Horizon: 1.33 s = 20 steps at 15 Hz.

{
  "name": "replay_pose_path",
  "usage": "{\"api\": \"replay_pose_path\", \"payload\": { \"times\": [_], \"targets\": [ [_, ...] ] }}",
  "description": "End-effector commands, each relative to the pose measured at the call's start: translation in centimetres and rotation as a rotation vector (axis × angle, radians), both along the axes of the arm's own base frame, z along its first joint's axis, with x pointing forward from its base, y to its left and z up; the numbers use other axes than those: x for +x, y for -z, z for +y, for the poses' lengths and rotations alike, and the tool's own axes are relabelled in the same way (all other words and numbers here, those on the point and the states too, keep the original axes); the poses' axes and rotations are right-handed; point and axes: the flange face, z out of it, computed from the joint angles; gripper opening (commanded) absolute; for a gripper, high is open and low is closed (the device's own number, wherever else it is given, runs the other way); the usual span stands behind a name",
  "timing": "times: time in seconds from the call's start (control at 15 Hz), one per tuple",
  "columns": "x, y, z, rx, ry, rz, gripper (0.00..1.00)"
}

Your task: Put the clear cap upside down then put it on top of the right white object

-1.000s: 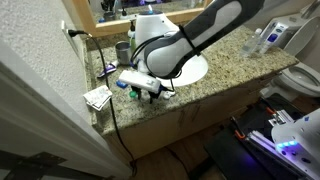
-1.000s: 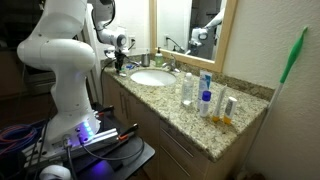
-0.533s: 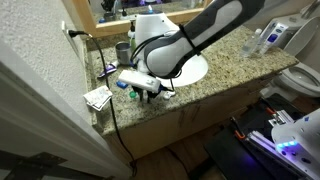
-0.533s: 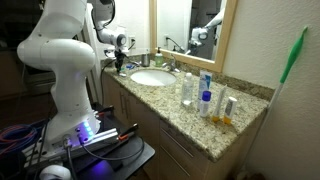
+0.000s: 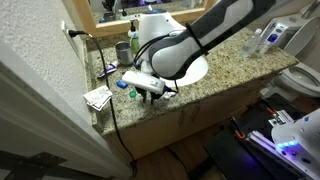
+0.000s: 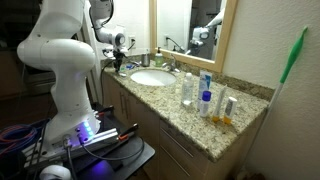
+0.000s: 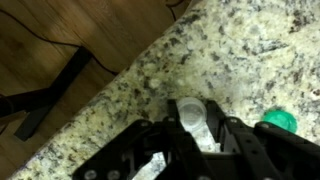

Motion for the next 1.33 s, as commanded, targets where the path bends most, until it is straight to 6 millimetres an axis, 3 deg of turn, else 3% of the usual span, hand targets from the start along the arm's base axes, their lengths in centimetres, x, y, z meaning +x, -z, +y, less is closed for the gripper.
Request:
{"api": "replay_pose_path", "payload": {
  "times": [0.0, 0.73, 0.8, 0.93, 1.0, 1.27],
  "targets": [
    [-2.8, -1.5, -2.0, 0.006, 0.018, 0.005, 0.08],
    [-8.5, -3.7, -8.4, 0.039, 0.194, -0.167, 0.08],
    [-6.9, -3.0, -7.0, 0.019, 0.168, -0.129, 0.33],
    [-7.7, -3.4, -7.7, 0.028, 0.176, -0.153, 0.33],
    [-7.9, -3.5, -7.8, 0.028, 0.177, -0.154, 0.08],
    [-6.5, -4.1, -9.5, 0.028, 0.272, -0.136, 0.08]
  ]
}}
